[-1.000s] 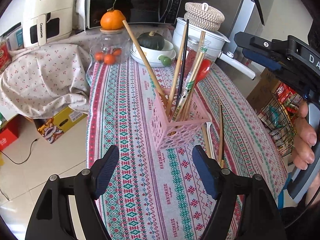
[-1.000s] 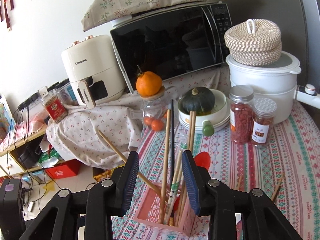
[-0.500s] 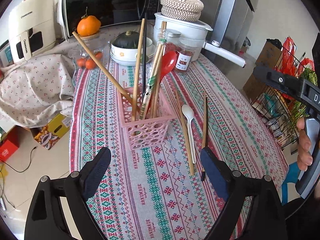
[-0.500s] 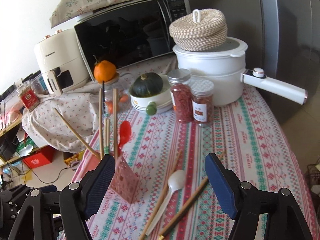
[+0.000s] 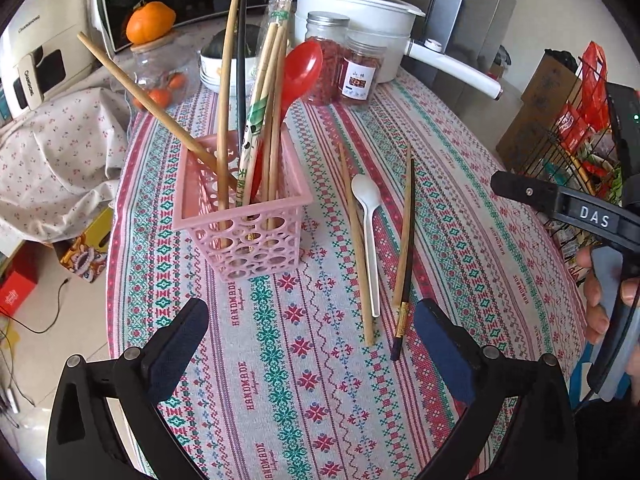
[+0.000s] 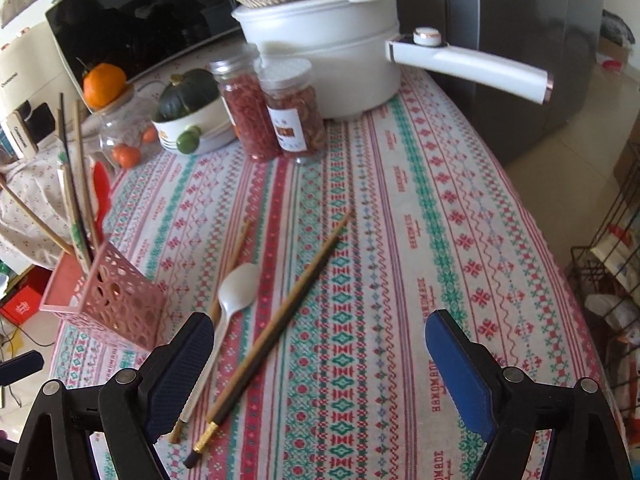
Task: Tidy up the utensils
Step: 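Move the right tool to the black chopstick and grasp it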
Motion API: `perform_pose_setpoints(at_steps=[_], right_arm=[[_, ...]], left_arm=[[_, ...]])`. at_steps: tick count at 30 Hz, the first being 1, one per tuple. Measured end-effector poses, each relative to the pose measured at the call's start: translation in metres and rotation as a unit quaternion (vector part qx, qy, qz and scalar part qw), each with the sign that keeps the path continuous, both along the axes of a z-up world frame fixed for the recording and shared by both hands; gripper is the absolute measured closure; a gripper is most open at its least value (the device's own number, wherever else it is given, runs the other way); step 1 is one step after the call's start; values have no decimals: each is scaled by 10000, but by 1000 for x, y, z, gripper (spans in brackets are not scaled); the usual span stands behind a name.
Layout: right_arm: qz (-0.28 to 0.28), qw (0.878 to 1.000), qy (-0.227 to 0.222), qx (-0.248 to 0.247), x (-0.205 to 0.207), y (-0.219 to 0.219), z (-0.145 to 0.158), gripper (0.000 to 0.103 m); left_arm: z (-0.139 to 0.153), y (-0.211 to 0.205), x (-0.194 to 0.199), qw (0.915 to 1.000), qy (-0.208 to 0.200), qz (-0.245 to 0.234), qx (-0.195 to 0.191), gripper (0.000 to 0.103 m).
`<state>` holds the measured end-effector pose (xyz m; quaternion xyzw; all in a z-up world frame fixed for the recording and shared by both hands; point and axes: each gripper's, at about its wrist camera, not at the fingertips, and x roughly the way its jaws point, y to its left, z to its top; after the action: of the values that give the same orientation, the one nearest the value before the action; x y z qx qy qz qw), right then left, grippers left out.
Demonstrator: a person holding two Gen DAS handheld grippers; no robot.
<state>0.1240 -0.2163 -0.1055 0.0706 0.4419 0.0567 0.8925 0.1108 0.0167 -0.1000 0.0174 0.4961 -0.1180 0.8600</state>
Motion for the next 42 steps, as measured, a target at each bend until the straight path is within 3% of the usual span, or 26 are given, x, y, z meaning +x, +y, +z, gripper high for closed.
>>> perform_pose_setpoints(at_steps=[7, 15, 30, 32, 39, 42], right_arm=[[-108, 9969, 769, -75, 31, 0, -46, 13], [-307, 9902, 1350, -170, 62, 7, -83, 13], [-407, 9847, 1480, -826, 78, 36, -96, 14], [-285, 9852, 1416, -920, 77, 45, -95, 23], [-53, 9845, 1528, -860, 62, 38, -86, 83], [-145, 9836, 1722, -511, 56, 14, -84, 96]], left_arm=[[-9, 1, 9, 9999, 131, -15, 69, 0], [-13, 3, 15, 9997, 184, -49, 119, 0], [-14, 3, 14, 9995, 192, -114, 210, 0], [-13, 0, 13, 9995, 185, -143, 203, 0], [-5, -30, 3, 9973, -11, -541, 494, 0], [-2, -50, -1, 9955, -38, -774, 552, 0]])
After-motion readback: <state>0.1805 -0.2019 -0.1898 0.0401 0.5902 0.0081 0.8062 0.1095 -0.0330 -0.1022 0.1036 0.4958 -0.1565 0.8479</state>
